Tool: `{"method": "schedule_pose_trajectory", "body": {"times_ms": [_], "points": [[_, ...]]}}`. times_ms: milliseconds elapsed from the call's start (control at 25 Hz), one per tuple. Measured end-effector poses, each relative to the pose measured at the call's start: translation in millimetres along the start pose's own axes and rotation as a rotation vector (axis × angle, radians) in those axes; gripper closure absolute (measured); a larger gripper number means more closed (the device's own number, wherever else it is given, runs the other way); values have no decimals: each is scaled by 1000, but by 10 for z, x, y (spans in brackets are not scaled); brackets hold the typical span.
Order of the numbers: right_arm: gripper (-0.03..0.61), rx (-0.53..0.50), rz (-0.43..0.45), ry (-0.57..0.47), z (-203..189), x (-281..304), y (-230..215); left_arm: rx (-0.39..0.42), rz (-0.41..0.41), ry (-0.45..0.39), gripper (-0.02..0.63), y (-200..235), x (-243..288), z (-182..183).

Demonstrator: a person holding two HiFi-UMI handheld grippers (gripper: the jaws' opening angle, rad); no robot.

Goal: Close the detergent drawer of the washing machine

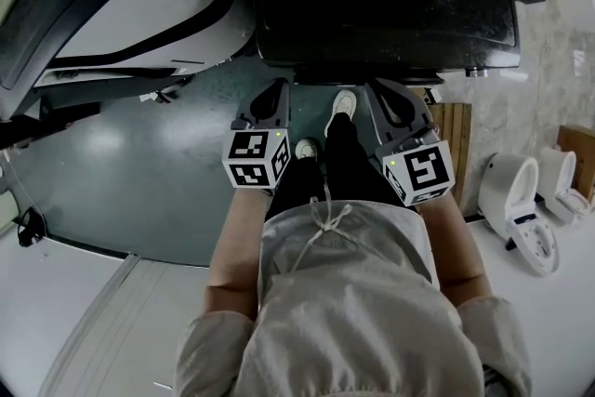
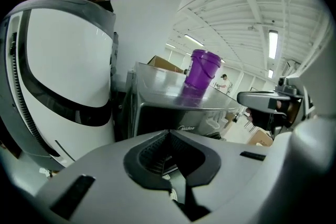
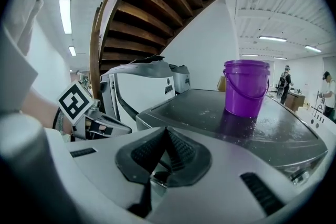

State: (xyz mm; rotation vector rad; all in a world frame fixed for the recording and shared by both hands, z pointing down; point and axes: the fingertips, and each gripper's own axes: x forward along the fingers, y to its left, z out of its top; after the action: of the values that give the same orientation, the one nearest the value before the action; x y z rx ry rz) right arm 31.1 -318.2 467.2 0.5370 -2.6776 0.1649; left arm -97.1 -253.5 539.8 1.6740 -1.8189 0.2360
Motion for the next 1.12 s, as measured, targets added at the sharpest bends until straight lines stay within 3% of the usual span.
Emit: {"method": "schedule_pose_trajectory", "body": {"times_ms": [320,800,1120], "points": [[572,-21,48,-114,356,-285,323,115,-40,-140,594,-197,-734,521],[572,-168,-68,-262,1003,-791,590,318,-119,-378,594,-505,-1765,1326],[574,-152,-111,-324,1247,-1093,671,342,-156,-493,594,-550,-2226,1604]]}}
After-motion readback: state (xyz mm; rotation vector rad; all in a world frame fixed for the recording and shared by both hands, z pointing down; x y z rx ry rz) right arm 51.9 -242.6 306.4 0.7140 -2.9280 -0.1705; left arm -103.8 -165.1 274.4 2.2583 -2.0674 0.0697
